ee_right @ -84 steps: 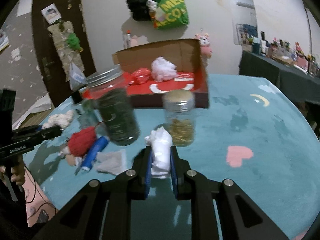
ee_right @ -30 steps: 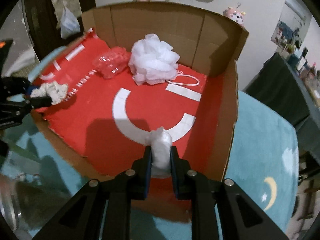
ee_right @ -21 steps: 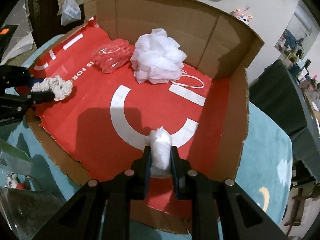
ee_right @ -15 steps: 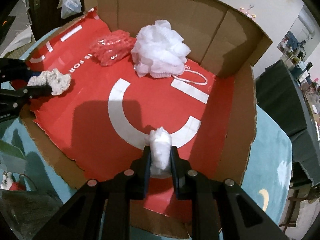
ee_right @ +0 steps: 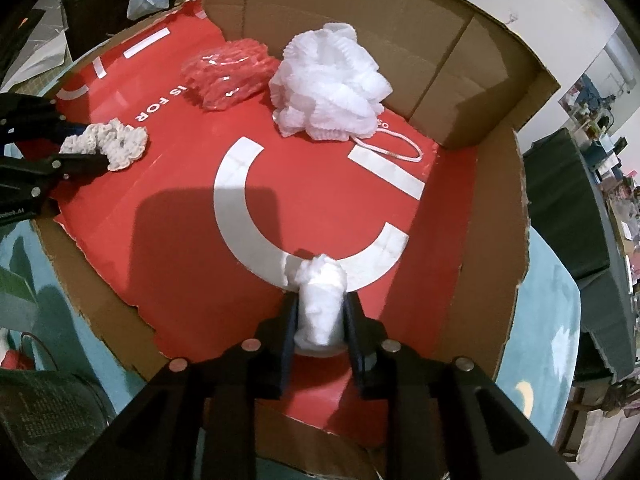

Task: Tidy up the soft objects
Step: 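Lower both items onto the red liner and open both grippers, then withdraw both grippers from the box back over the table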

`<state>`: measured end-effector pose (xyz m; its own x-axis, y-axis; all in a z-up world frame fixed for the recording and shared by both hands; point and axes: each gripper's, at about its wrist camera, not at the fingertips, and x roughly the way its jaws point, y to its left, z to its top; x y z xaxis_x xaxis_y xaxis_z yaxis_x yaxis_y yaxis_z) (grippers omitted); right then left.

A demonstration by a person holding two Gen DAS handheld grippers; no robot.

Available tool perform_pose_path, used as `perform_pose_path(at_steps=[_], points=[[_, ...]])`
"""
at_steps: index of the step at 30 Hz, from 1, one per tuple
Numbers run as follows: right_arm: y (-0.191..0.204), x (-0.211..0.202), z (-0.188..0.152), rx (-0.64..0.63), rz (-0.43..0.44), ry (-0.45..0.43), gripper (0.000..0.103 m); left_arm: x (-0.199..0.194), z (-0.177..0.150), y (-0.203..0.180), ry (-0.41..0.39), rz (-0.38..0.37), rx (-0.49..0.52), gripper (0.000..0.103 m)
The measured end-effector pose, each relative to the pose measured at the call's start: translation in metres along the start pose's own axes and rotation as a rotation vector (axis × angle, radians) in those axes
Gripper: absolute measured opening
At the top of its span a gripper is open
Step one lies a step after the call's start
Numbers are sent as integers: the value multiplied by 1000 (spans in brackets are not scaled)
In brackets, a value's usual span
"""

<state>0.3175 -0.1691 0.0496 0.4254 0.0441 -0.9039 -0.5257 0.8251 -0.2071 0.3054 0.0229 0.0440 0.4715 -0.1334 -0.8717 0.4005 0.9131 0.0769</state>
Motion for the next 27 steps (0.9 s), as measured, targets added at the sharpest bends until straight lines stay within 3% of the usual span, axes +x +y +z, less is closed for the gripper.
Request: perform_pose_path(at_steps=[3, 4, 5, 7, 12, 18, 22, 27], points=[[0, 1, 0, 0, 6, -1, 27, 0, 0, 0, -4, -1, -2, 32], [0, 1, 0, 0, 6, -1, 28, 0, 0, 1, -6, -6, -6, 40], [1, 0, 0, 0, 6, 0, 29, -1, 0, 2, -11, -10, -8, 57], [0, -1, 0, 2, 12, -1, 31, -6, 0, 2, -40, -9, -4, 64], [1, -2, 1, -1, 15, -8, 36, -14, 1, 1, -59, -13, -5, 64], [4, -16, 0, 9, 27, -46, 59, -32, -2, 2, -92, -4, -23, 64], [6, -34, -2, 17, 9, -86, 64, -54, -5, -3, -144, -3, -38, 73], [5, -65, -8, 46, -14, -143, 74, -91, -10, -13, -227, -7, -51, 74]])
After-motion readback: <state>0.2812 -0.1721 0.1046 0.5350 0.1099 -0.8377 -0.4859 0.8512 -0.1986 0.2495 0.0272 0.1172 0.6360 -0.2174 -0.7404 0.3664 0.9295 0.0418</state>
